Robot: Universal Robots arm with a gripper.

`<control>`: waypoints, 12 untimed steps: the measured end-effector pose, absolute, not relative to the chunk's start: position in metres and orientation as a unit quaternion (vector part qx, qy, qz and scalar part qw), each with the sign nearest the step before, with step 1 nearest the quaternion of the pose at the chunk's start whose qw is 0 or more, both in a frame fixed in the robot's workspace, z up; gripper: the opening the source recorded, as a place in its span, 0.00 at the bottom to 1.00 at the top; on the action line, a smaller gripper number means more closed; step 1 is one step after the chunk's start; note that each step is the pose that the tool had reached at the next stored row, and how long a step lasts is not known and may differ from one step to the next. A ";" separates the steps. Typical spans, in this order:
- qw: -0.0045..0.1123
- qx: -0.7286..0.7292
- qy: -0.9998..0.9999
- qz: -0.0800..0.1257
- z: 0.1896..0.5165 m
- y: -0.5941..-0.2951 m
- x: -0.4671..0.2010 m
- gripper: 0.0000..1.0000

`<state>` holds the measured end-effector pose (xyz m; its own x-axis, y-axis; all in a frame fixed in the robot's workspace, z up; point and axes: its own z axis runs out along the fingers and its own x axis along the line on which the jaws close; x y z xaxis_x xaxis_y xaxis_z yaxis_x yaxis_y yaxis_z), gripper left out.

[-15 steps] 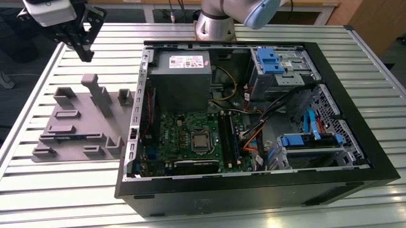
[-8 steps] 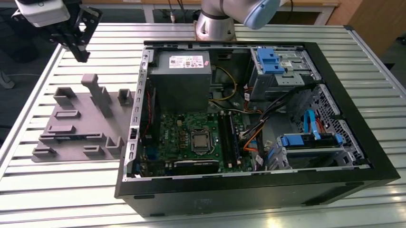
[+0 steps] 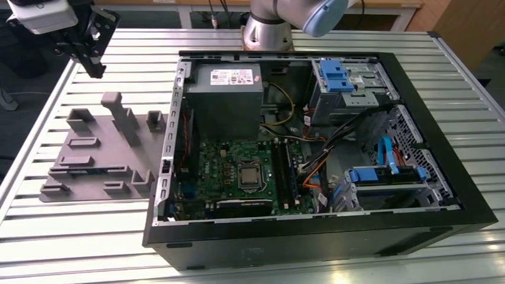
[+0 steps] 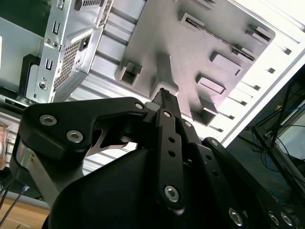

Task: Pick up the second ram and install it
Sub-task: 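Reach for the second ram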

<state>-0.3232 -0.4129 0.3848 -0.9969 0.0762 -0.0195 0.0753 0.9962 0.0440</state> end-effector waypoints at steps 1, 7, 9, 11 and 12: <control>0.011 0.038 0.999 0.022 0.385 -0.413 -0.324 0.11; 0.011 0.038 0.999 0.022 0.384 -0.413 -0.332 0.11; 0.011 0.038 0.999 0.022 0.384 -0.413 -0.335 0.11; 0.011 0.038 0.999 0.022 0.384 -0.414 -0.337 0.11; 0.011 0.038 0.999 0.022 0.384 -0.414 -0.339 0.11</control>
